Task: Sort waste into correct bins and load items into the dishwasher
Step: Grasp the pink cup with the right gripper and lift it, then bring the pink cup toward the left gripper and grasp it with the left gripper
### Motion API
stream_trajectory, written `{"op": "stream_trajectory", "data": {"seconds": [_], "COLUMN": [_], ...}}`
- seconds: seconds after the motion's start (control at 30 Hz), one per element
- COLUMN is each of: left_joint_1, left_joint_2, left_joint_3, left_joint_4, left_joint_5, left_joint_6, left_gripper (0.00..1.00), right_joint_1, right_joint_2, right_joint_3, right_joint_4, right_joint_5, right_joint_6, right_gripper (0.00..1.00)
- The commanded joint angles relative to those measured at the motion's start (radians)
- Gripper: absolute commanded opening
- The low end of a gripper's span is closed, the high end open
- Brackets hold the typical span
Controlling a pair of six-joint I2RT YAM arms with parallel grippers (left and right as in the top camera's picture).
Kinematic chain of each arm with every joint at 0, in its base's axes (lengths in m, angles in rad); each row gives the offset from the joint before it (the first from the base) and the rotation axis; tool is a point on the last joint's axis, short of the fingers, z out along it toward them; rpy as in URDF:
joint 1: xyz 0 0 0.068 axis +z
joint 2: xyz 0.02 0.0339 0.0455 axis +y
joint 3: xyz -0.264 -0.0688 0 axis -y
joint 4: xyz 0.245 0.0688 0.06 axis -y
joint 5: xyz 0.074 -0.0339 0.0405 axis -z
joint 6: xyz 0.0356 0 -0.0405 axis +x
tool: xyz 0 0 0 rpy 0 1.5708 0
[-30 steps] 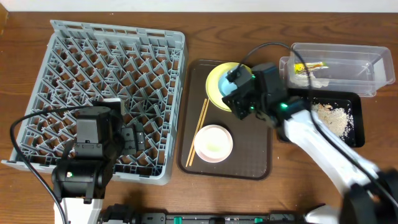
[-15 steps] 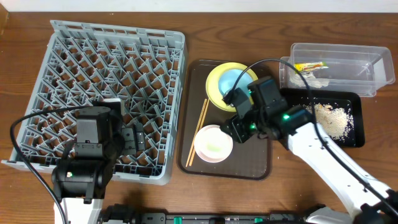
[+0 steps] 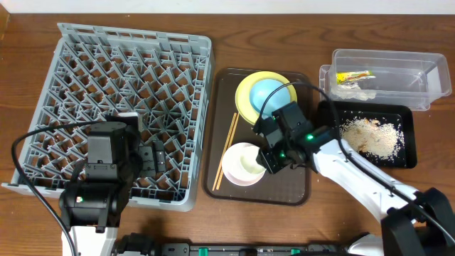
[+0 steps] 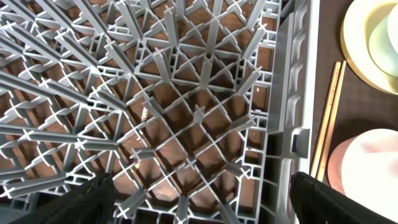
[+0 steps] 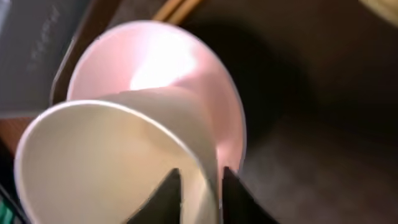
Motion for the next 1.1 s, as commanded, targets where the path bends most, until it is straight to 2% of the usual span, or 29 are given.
{"op": "stream_trajectory", "data": {"seconds": [0.0,0.07,0.23,0.37,0.47,0.57,0.87,1.07], "left_joint_1": [-0.003,-0.003,-0.003,-0.003,-0.003,-0.003,-0.003,-0.003], "left_joint_2": [0.000,0.000,0.000,0.000,0.006,0.039,0.243,0.379], "left_joint_3": [0.022,0.022,0.022,0.022,0.022,0.020,0.016,0.016], "left_joint_4": [0.000,0.000,0.000,0.016,0.053,0.110,0.351,0.636], "left_joint_5": [-0.012,-0.012,-0.006,0.101,0.243,0.385,0.914,1.284], "left_joint_6": [-0.009,-0.009,-0.009,-0.011,-0.085,-0.171,-0.269,-0.338], "left_gripper": [0.90,0.90,0.91,0.91,0.90,0.91,0.89,0.90], "right_joint_1": [0.013,0.012,-0.009,-0.059,-0.115,-0.160,-0.179,-0.179], "right_joint_2": [0.004,0.003,-0.023,-0.078,-0.117,-0.126,-0.113,-0.113], "right_joint_3": [0.000,0.011,0.083,0.156,0.180,0.180,0.178,0.178], "right_joint_4": [0.031,0.036,-0.005,-0.025,0.014,0.076,0.257,0.359], "right_joint_5": [-0.003,-0.006,-0.004,0.008,0.006,-0.027,-0.454,-0.635], "right_joint_6": [0.042,0.055,0.060,0.061,0.128,0.254,0.263,0.267], "right_gripper": [0.09,0.01,0.01,0.01,0.01,0.01,0.01,0.01]}}
